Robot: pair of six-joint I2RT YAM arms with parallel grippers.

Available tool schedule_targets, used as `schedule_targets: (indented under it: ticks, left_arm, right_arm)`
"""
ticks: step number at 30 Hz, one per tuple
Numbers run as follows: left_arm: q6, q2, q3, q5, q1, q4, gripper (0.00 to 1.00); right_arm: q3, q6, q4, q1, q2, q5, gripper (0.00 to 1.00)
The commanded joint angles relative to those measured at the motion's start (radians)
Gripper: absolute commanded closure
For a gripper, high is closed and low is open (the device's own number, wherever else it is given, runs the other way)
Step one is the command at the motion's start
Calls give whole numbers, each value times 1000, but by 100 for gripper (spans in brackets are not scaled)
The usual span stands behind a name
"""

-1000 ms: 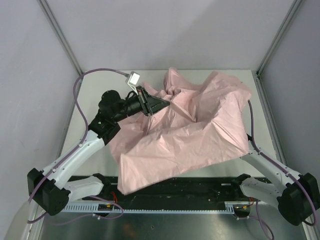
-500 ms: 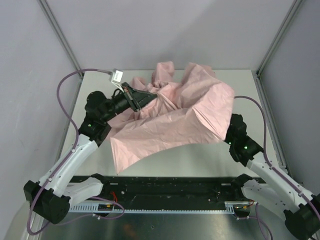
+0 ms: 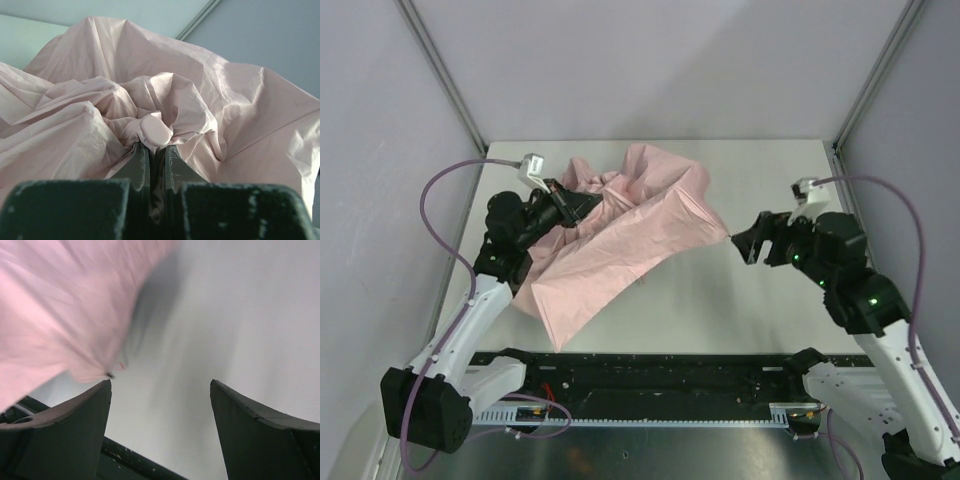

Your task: Put away the umbrella

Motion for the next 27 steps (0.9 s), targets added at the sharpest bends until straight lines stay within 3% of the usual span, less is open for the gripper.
schedule_targets:
  ticks: [1,5,8,10,15,18,24,27]
  left_arm:
    - [54,-11,8,72,29,73,100]
    - [70,-7,11,165,31,73,100]
    - [72,1,16,236,31,77,100]
    - [60,1,14,268,29,89,100]
    - [17,-1,-4,334,-19,160,100]
    - [22,-8,-8,334,-103,191,100]
    - [62,-67,-1,332,-231,219,100]
    - [90,-96,-9,352,-240,237,100]
  right_arm:
    - [214,-154,-84,10,47,-88,17]
    - [269,-210,0,44,116,-266,16]
    - [288,-184,92,101,182,-346,24]
    - [296,-156,157,162,228,-349,35]
    - [299,-94,313,407,361,-209,73]
    - [299,-74,400,534,446,-113,83]
    - [299,-62,434,568,541,-20,85]
    - [299,-90,389,570,522,-70,64]
